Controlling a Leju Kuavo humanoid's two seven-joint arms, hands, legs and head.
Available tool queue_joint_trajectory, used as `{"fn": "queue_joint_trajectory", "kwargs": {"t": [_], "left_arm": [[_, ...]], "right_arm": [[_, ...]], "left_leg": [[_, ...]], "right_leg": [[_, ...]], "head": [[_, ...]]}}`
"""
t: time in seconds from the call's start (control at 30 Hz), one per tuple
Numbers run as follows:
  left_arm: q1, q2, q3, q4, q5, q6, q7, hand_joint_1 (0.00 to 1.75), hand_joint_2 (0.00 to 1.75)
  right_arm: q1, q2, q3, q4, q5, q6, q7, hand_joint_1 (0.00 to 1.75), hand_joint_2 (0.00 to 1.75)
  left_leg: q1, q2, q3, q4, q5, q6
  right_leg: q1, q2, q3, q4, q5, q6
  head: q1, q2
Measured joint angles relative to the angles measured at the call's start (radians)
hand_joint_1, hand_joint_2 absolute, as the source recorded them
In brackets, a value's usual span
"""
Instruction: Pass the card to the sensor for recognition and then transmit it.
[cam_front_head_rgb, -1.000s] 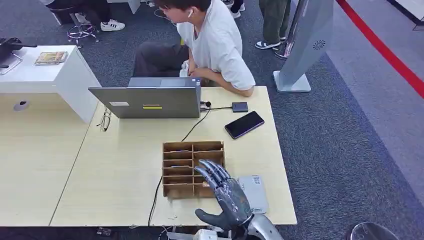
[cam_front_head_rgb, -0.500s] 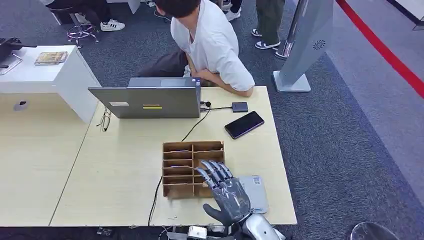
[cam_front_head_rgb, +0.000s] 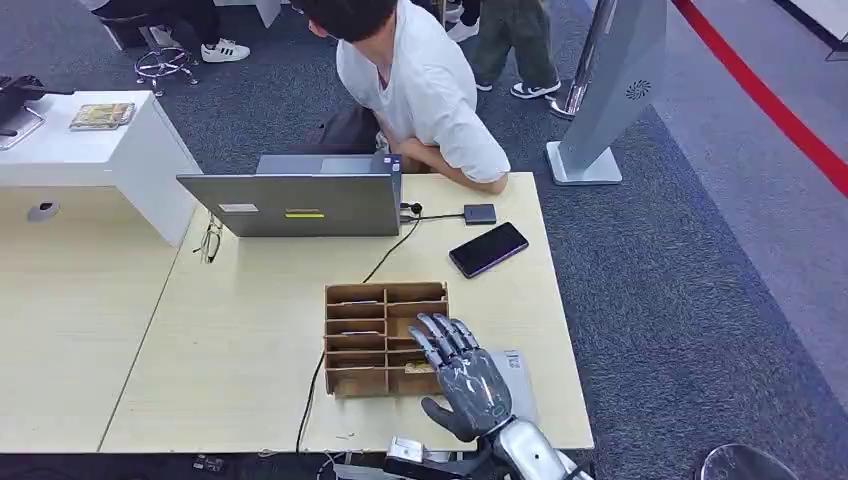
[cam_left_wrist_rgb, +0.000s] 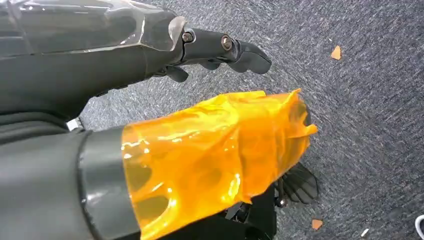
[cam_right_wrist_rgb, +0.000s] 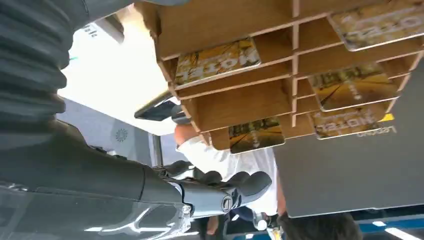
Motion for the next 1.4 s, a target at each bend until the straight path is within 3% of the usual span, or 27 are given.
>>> {"fn": "queue_joint_trajectory", "kwargs": {"t": [0.4, 0.47, 0.67, 1.4], "left_arm": [[-0.001, 0.000, 0.000, 0.000, 0.000, 0.000, 0.000, 0.00, 0.00], [-0.001, 0.000, 0.000, 0.000, 0.000, 0.000, -0.001, 0.00, 0.00], [-0.001, -0.001, 0.000, 0.000, 0.000, 0.000, -0.002, 0.00, 0.00], [-0.002, -0.002, 0.000, 0.000, 0.000, 0.000, -0.003, 0.00, 0.00]], "right_arm": [[0.012, -0.001, -0.028, 0.000, 0.005, -0.004, 0.000, 0.09, 1.75], [0.013, -0.001, -0.029, 0.000, 0.004, -0.004, 0.000, 0.28, 1.75], [0.016, -0.001, -0.032, 0.000, -0.006, -0.003, 0.000, 0.37, 1.75], [0.024, -0.001, -0.032, 0.000, -0.010, -0.002, -0.003, 0.33, 1.75]], "left_leg": [[0.000, 0.000, 0.000, 0.000, 0.000, 0.000], [0.000, 0.000, 0.000, 0.000, 0.000, 0.000], [0.000, 0.000, 0.000, 0.000, 0.000, 0.000], [0.000, 0.000, 0.000, 0.000, 0.000, 0.000]], "right_leg": [[0.000, 0.000, 0.000, 0.000, 0.000, 0.000], [0.000, 0.000, 0.000, 0.000, 0.000, 0.000], [0.000, 0.000, 0.000, 0.000, 0.000, 0.000], [0.000, 0.000, 0.000, 0.000, 0.000, 0.000]], "head": [[0.000, 0.000], [0.000, 0.000], [0.000, 0.000], [0.000, 0.000]]}}
